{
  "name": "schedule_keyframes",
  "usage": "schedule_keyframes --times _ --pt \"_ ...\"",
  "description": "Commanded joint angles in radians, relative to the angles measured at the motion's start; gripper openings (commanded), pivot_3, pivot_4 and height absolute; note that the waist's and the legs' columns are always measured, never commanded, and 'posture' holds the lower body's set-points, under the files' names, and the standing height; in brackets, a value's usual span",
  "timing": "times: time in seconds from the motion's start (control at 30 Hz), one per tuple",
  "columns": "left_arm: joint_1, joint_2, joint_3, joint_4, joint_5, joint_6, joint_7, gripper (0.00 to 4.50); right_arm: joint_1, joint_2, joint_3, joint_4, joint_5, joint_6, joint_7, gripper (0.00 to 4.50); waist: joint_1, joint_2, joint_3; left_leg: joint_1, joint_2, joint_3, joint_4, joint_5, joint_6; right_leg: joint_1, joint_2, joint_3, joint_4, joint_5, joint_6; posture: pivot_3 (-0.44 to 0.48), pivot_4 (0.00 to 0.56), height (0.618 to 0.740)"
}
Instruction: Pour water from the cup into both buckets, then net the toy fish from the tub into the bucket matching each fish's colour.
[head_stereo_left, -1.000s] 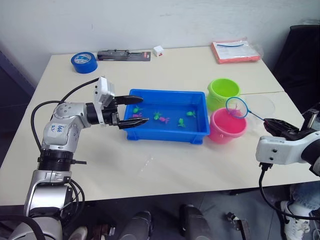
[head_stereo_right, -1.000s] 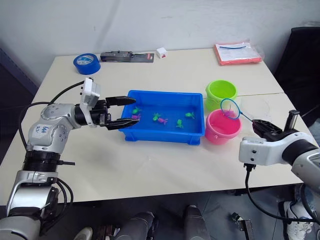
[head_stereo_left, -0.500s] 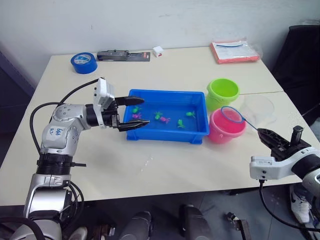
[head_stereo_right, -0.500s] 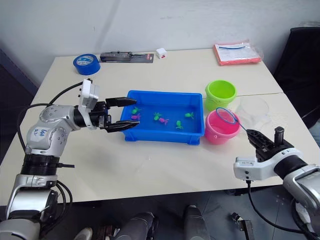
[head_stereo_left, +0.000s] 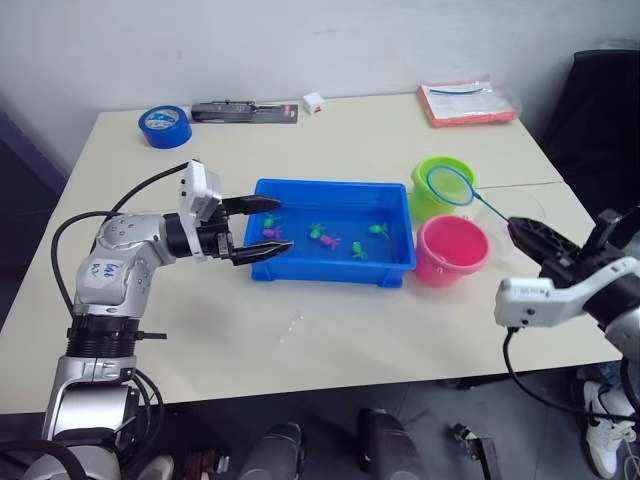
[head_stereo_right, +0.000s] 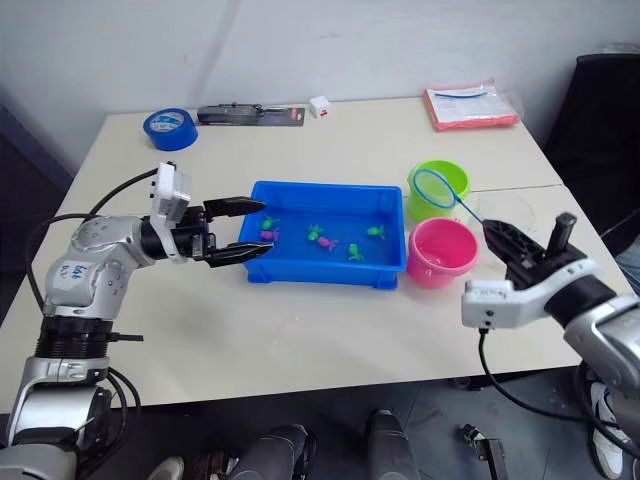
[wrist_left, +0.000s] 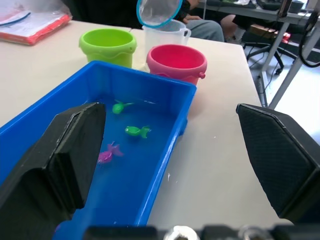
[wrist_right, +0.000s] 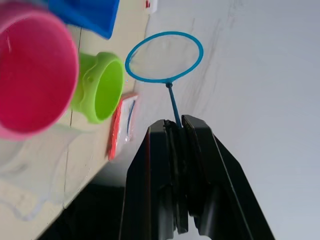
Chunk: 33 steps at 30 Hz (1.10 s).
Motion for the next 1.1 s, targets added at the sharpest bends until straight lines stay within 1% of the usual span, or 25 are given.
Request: schedule_keyframes --times 0.03,0.13,0.23,0.3,0.4,0.5,0.77,0.93,1.1 --pt "0.008 0.040 0.050 -0.036 -0.011 0.015 0.023 4.50 -0.165 0.035 0.105 0.013 0.219 0.269 0.163 0.79 0.001 0.000 0.000 0.000 0.001 -0.001 0.000 0.000 0.000 0.000 0.000 -0.001 -0.001 0.000 0.000 0.000 0.150 0.740" --pt "0.031 0.076 0.071 -0.057 -0.007 0.046 0.048 4.50 -0.347 0.120 0.204 0.031 0.364 0.603 0.245 0.79 -0.008 -0.001 0.000 0.000 0.002 0.000 0.001 0.000 -0.001 0.001 -0.001 0.000 -0.002 0.001 -0.001 0.000 0.150 0.740" --pt "0.067 0.121 0.108 -0.082 -0.012 0.080 0.072 4.50 -0.510 0.207 0.260 0.058 0.467 0.906 0.253 0.79 -0.016 -0.001 0.001 -0.001 0.004 -0.001 0.000 -0.001 -0.002 0.000 -0.001 0.000 -0.001 0.002 -0.003 0.000 0.150 0.740" --pt "0.092 0.141 0.131 -0.102 -0.023 0.105 0.086 4.50 -0.597 0.240 0.285 0.082 0.509 1.093 0.242 0.79 -0.012 0.000 0.001 -0.002 0.005 -0.001 0.000 -0.001 -0.002 -0.001 -0.001 -0.001 0.000 0.002 -0.004 0.000 0.150 0.740" --pt "0.133 0.159 0.157 -0.140 -0.024 0.120 0.108 4.50 -0.707 0.261 0.333 0.130 0.573 1.300 0.248 0.79 -0.011 0.000 0.001 -0.002 0.008 -0.002 -0.001 -0.002 -0.004 -0.001 0.002 -0.003 -0.001 0.002 -0.005 0.000 0.150 0.740" --pt "0.168 0.163 0.180 -0.183 -0.033 0.139 0.132 4.50 -0.788 0.267 0.395 0.184 0.606 1.441 0.238 0.79 -0.007 0.000 0.001 -0.002 0.007 -0.002 -0.001 -0.002 -0.004 -0.001 0.002 -0.003 -0.001 0.002 -0.005 0.000 0.150 0.740" --pt "0.225 0.156 0.203 -0.257 -0.054 0.169 0.176 4.50 -0.887 0.222 0.511 0.235 0.699 1.555 0.232 0.79 -0.010 0.000 0.001 -0.003 0.008 -0.001 -0.001 -0.003 -0.004 -0.002 0.002 -0.003 -0.001 0.003 -0.005 0.000 0.150 0.740" --pt "0.238 0.149 0.204 -0.277 -0.065 0.175 0.196 4.50 -0.901 0.177 0.572 0.243 0.748 1.549 0.216 0.79 -0.011 0.000 0.001 -0.003 0.008 -0.001 -0.001 -0.003 -0.004 -0.002 0.002 -0.003 -0.001 0.003 -0.005 0.000 0.150 0.740" --pt "0.246 0.145 0.202 -0.288 -0.074 0.175 0.210 4.50 -0.896 0.160 0.612 0.254 0.780 1.521 0.191 0.79 -0.011 0.000 0.001 -0.003 0.008 0.000 -0.001 -0.003 -0.004 -0.002 0.002 -0.003 -0.001 0.003 -0.005 0.000 0.150 0.740"
